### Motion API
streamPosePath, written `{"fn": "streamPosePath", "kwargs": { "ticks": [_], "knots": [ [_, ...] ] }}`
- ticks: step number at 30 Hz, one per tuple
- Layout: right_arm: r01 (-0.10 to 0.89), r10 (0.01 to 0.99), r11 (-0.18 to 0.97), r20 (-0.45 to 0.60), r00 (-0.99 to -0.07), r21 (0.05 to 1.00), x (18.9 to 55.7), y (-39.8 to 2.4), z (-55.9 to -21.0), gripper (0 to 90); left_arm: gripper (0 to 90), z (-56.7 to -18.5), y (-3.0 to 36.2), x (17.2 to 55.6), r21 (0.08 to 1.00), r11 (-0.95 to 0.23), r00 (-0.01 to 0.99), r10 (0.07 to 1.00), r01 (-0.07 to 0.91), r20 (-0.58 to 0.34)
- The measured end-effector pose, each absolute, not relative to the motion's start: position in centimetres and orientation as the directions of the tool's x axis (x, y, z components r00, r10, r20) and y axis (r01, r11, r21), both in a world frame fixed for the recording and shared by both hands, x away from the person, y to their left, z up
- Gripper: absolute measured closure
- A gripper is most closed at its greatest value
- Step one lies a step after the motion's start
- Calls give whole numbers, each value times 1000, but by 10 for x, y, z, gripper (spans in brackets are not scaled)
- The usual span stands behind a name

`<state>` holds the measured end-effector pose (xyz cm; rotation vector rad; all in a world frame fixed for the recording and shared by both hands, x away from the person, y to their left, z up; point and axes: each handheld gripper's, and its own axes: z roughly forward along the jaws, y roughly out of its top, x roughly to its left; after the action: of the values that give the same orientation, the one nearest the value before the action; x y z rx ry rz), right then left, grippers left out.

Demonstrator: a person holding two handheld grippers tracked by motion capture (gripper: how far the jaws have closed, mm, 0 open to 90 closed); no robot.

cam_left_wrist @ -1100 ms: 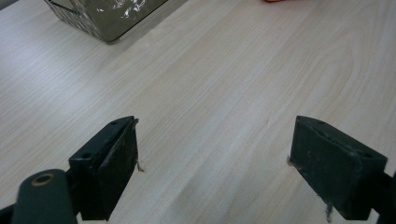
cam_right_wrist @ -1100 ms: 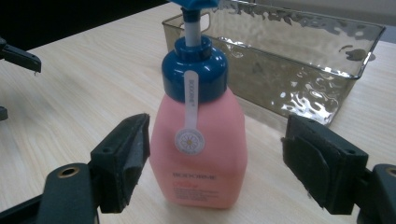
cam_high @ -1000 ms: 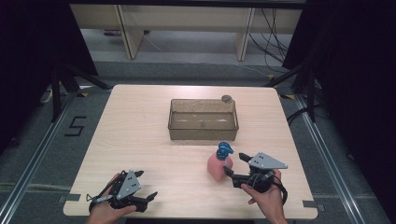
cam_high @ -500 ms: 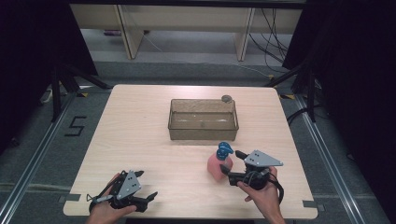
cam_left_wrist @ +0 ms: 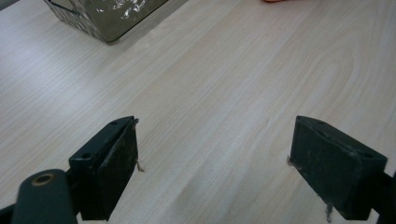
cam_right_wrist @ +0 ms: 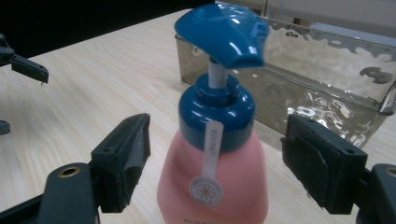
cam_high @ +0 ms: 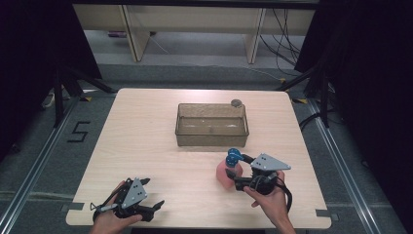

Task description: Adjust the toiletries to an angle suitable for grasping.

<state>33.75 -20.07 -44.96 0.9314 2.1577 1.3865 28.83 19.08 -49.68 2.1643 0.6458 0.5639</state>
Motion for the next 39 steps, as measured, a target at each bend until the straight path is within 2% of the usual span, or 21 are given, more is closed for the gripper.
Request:
{"fn": "streamPosePath", "kwargs": {
  "ticks": [5,12,13,17,20,26,29,30,37,39],
  "knots": [
    [299,714,284,8,-701,911,340,-197,-450,251,149,-496,191,288,787,-562,772,608,254,185],
    [331,728,244,54,-683,911,343,-191,-451,257,148,-497,191,289,788,-560,770,611,256,184],
    [300,716,267,20,-698,916,346,-192,-451,260,148,-497,191,289,788,-560,771,610,257,183],
    [333,714,258,53,-698,907,347,-190,-451,267,148,-497,190,289,798,-542,770,617,263,165],
    [299,705,278,18,-709,913,350,-189,-452,272,149,-497,191,289,790,-558,767,613,253,187],
    [316,708,246,53,-705,916,350,-185,-453,292,148,-497,191,290,787,-560,776,606,259,176],
    [306,697,269,34,-716,913,352,-185,-453,299,149,-498,189,289,805,-530,769,620,267,154],
    [297,700,273,22,-713,915,352,-185,-453,300,149,-496,190,290,787,-562,777,604,256,179],
    [319,689,263,55,-723,911,353,-184,-454,323,148,-498,188,290,806,-528,763,627,269,157],
    [310,698,271,36,-715,911,352,-185,-454,328,148,-497,190,292,791,-554,758,624,260,188]
  ]
}}
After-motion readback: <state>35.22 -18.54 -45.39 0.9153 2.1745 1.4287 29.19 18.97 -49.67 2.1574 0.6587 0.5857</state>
